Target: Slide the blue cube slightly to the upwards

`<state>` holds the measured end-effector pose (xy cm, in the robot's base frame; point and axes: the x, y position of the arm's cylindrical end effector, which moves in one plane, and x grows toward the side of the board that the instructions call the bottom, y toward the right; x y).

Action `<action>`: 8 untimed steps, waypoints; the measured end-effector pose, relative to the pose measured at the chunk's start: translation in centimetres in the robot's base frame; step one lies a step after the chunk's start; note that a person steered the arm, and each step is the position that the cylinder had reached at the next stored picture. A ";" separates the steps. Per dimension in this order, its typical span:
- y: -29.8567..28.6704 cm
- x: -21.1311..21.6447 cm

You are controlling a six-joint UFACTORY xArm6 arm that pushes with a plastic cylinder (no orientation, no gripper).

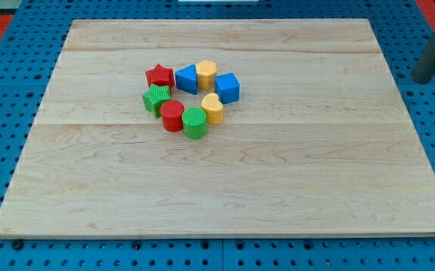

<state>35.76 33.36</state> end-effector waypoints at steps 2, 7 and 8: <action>-12.3 1.1; -32.8 2.2; -31.9 2.2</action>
<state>37.95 1.43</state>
